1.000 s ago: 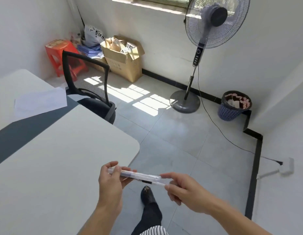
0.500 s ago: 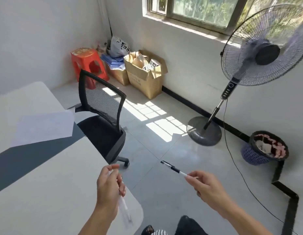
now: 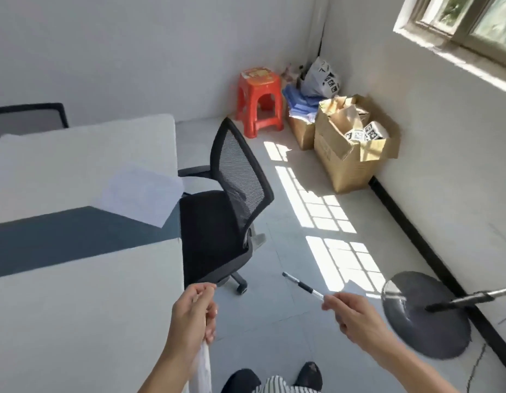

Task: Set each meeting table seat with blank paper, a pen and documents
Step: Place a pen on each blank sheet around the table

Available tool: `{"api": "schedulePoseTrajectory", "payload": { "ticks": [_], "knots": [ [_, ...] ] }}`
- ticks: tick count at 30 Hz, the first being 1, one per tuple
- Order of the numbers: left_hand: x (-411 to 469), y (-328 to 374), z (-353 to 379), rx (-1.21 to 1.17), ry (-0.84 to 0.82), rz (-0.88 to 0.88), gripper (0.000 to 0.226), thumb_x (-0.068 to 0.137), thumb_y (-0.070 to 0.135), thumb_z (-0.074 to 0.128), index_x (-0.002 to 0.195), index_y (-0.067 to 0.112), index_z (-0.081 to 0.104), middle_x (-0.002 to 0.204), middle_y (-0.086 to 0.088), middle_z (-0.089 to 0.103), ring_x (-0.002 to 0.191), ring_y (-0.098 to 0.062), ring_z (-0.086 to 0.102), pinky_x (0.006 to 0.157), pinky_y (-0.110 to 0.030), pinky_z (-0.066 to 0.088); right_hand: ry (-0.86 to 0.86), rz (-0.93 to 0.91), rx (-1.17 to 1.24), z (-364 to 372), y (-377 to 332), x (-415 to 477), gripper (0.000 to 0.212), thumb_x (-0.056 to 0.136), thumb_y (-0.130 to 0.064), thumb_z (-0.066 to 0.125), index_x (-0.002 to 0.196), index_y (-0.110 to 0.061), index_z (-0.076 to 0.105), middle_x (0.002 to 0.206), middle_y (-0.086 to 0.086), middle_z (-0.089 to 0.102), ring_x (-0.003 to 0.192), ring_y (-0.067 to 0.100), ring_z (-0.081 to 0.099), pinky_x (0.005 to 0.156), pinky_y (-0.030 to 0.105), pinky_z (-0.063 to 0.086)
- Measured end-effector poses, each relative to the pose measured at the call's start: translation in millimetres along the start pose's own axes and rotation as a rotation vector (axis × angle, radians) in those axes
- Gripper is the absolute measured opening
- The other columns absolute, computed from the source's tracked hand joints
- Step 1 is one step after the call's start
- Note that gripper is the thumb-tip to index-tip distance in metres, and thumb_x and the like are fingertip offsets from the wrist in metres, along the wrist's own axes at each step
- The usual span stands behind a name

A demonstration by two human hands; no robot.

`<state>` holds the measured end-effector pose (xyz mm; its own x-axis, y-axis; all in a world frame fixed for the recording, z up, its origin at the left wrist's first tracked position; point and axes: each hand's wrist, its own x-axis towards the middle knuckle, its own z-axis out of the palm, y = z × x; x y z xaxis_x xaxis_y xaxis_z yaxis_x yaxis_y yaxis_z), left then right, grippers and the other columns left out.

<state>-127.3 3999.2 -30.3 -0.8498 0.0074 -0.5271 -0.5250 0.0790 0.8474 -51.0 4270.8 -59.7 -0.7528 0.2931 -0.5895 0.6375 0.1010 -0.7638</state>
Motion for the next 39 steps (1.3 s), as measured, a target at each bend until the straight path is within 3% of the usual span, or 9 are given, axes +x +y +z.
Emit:
{"api": "schedulePoseTrajectory", "payload": {
  "ticks": [6,10,14,22,27,31,36,39],
  "knots": [
    [18,1,-10,-0.102,0.233,-0.040,0.014,0.097,0.016,0.052,0.097,0.004,0.059,0.062,-0.011,0.048,0.034,-0.016,0.031,0.040,-0.022,0.029,-0.217,-0.079,-0.101,8,-74,72,0.024,0.098,-0.011,0.052,0.085,0.003,0.067,0.055,0.000,0.037,0.046,0.013,0.029,0.043,0.020,0.023],
    [55,9,-28,-0.183,0.350,-0.059,0.011,0.096,0.011,0.053,0.096,0.001,0.058,0.060,-0.013,0.046,0.030,-0.015,0.029,0.037,-0.019,0.028,-0.300,-0.176,-0.239,41,-115,117,0.025,0.097,-0.012,0.051,0.083,-0.004,0.070,0.054,0.001,0.047,0.050,0.016,0.040,0.048,0.025,0.030],
    [105,36,-46,-0.255,0.380,-0.037,0.013,0.096,0.010,0.053,0.097,-0.002,0.058,0.057,-0.012,0.045,0.029,-0.014,0.027,0.035,-0.018,0.025,-0.342,-0.225,-0.312,71,-165,153,0.024,0.095,-0.014,0.056,0.081,0.002,0.068,0.053,0.001,0.050,0.050,0.015,0.046,0.049,0.025,0.035],
    [176,92,-75,-0.316,0.391,0.046,0.012,0.095,0.019,0.056,0.091,0.008,0.060,0.066,-0.011,0.049,0.037,-0.016,0.029,0.040,-0.023,0.028,-0.428,-0.186,-0.307,122,-256,213,0.026,0.098,-0.013,0.052,0.094,0.010,0.063,0.052,0.001,0.034,0.041,0.011,0.028,0.044,0.025,0.023],
    [197,97,-76,-0.375,0.461,-0.014,0.014,0.096,0.020,0.055,0.093,0.008,0.060,0.066,-0.012,0.047,0.036,-0.015,0.030,0.039,-0.023,0.027,-0.504,-0.215,-0.396,143,-289,245,0.023,0.099,-0.013,0.052,0.092,0.003,0.065,0.049,0.003,0.037,0.037,0.009,0.029,0.040,0.022,0.024],
    [214,102,-62,-0.441,0.555,-0.082,0.014,0.095,0.019,0.056,0.093,0.006,0.060,0.064,-0.012,0.048,0.034,-0.015,0.029,0.040,-0.022,0.027,-0.591,-0.207,-0.395,149,-312,293,0.022,0.098,-0.014,0.053,0.090,0.001,0.067,0.049,0.002,0.038,0.042,0.014,0.031,0.045,0.029,0.027],
    [243,119,-25,-0.482,0.684,-0.160,0.014,0.095,0.022,0.056,0.094,0.009,0.061,0.063,-0.010,0.051,0.036,-0.013,0.032,0.038,-0.023,0.029,-0.674,-0.225,-0.476,161,-350,381,0.026,0.095,-0.014,0.055,0.073,-0.008,0.065,0.061,0.010,0.044,0.055,0.020,0.041,0.052,0.030,0.036],
    [257,131,1,-0.541,0.773,-0.171,0.013,0.096,0.020,0.055,0.094,0.008,0.060,0.063,-0.011,0.053,0.037,-0.014,0.033,0.039,-0.022,0.029,-0.698,-0.255,-0.572,191,-379,444,0.015,0.093,-0.021,0.061,0.086,-0.014,0.073,0.067,0.009,0.050,0.065,0.022,0.044,0.057,0.031,0.037]
  ]
}}
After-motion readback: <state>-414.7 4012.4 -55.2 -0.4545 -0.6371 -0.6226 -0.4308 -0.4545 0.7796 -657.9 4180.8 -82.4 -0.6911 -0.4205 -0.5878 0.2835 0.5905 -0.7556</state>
